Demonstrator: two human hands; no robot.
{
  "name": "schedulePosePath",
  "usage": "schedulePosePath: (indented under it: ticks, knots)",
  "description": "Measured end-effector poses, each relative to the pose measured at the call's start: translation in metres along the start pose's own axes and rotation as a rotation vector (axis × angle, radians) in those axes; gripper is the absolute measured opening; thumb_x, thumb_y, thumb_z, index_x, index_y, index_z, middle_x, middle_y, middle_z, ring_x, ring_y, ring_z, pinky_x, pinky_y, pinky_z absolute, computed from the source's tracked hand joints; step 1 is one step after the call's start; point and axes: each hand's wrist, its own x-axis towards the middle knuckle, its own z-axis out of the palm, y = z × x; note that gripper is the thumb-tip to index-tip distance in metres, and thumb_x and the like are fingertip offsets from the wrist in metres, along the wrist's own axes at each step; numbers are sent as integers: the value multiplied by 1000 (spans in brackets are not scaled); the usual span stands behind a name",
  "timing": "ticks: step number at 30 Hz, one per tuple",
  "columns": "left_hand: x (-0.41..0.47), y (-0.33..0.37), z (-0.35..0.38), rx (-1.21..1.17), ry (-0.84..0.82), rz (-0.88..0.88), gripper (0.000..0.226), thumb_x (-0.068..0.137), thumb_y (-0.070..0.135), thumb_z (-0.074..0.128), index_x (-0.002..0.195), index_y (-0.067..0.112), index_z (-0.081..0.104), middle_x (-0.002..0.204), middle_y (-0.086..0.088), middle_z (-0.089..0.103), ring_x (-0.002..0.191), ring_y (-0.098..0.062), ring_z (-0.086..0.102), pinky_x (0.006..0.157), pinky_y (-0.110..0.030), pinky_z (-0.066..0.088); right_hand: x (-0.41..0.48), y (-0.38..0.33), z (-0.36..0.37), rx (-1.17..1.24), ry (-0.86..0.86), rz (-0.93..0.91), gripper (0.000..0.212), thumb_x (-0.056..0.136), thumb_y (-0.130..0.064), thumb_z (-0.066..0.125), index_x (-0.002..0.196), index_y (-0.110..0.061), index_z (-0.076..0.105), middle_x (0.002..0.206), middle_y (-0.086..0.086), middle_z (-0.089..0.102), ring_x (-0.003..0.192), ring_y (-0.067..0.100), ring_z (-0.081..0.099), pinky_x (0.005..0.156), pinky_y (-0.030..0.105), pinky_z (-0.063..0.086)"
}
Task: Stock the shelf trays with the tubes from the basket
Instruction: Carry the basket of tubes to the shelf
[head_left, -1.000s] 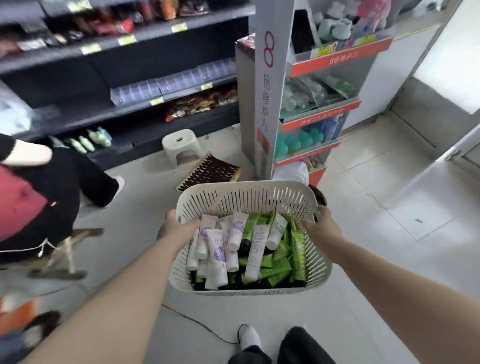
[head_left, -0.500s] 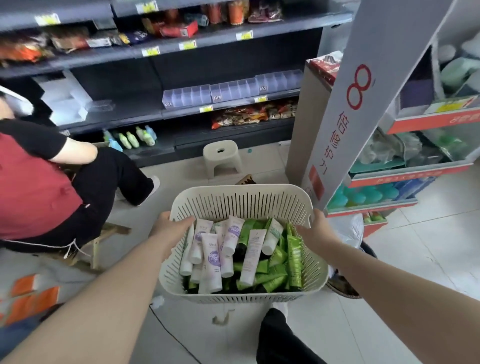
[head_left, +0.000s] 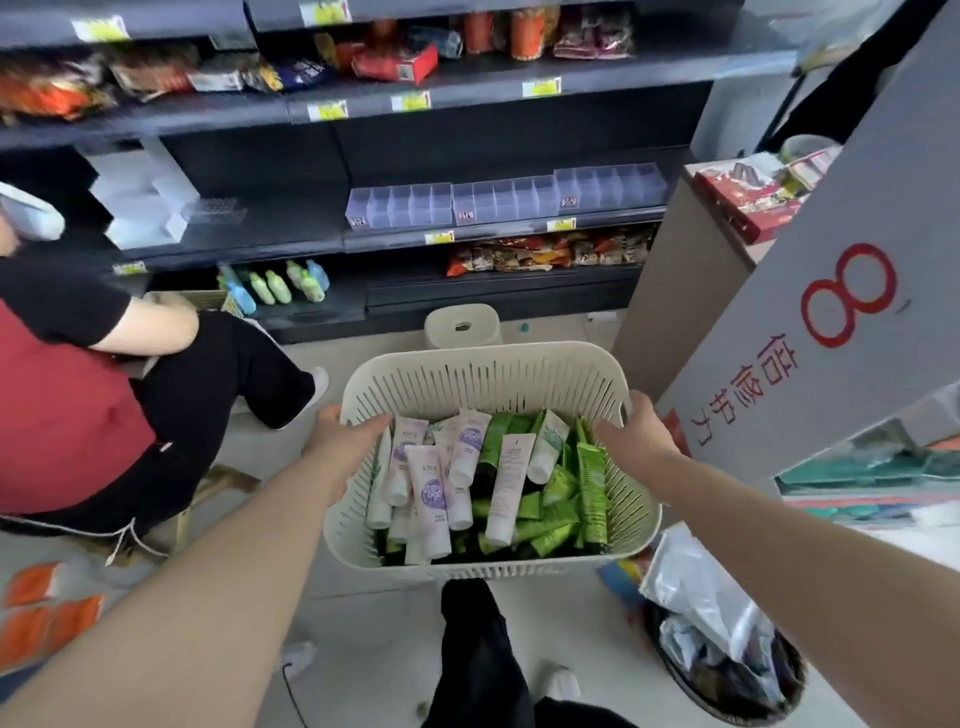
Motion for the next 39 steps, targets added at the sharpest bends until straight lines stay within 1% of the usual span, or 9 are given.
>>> schedulePosePath:
  ticks: [2, 3, 5, 10, 14, 21, 25, 35, 39]
  knots:
    - [27, 15, -1, 23, -8, 1, 50, 80, 44, 72, 118, 17, 54, 102, -16, 64, 87, -33, 64, 72, -45, 55, 19, -16, 5, -5, 11, 17, 55, 91, -31, 50, 140, -22, 26, 107, 8, 59, 83, 26, 61, 70, 39, 52]
    - [42, 22, -2, 44, -24, 8, 48, 80, 43, 72, 116, 17, 55, 95, -14, 63, 71, -28, 60, 59, -36, 52, 29, -23, 10, -4, 14, 28, 55, 92, -32, 50, 140, -21, 25, 107, 8, 59, 83, 25, 60, 69, 37, 51]
    - [70, 37, -3, 92, -43, 6, 42, 82, 38, 70, 113, 18, 51, 87, -10, 60, 60, -22, 49, 51, -28, 43, 46, -36, 19, -11, 27, 57, 56, 93, -35, 50, 140, -20, 24, 109, 10, 59, 85, 27, 60, 70, 38, 50]
    - [120, 76, -8, 146, -69, 26, 51, 80, 32, 72, 122, 23, 44, 89, 1, 56, 77, -23, 55, 71, -39, 51, 81, -67, 35, 32, 57, 115, 51, 94, -34, 51, 135, -17, 26, 110, 9, 56, 74, 19, 54, 59, 31, 44]
    - [151, 105, -14, 165, -66, 44, 53, 80, 30, 71, 126, 23, 44, 91, 1, 57, 74, -20, 55, 66, -32, 46, 105, -92, 41, 62, 81, 121, 53, 93, -31, 53, 136, -17, 26, 117, 11, 55, 90, 27, 57, 78, 42, 51]
    - [189, 146, -10, 138, -21, 50, 45, 83, 27, 69, 121, 25, 46, 90, 2, 55, 80, -21, 57, 83, -40, 51, 147, -128, 46, 98, 77, 176, 55, 90, -34, 53, 134, -17, 25, 122, 16, 51, 100, 33, 57, 86, 50, 51]
    - [208, 166, -3, 135, -13, 16, 42, 84, 29, 68, 119, 24, 45, 92, 2, 56, 72, -15, 50, 68, -31, 44, 175, -143, 43, 113, 26, 202, 56, 90, -35, 54, 134, -18, 24, 120, 16, 50, 99, 32, 56, 83, 47, 51]
    - [263, 202, 7, 62, -6, 1, 40, 85, 23, 70, 118, 18, 48, 94, 0, 57, 77, -16, 54, 76, -34, 47, 236, -195, 27, 57, -45, 212, 53, 93, -31, 52, 134, -15, 22, 125, 16, 45, 98, 30, 51, 74, 39, 43]
    - [300, 213, -5, 26, -29, -27, 40, 85, 25, 69, 119, 16, 49, 90, -2, 58, 69, -16, 52, 57, -27, 42, 266, -232, 36, 63, -5, 188, 57, 91, -31, 54, 137, -17, 23, 119, 15, 50, 95, 30, 56, 69, 37, 44]
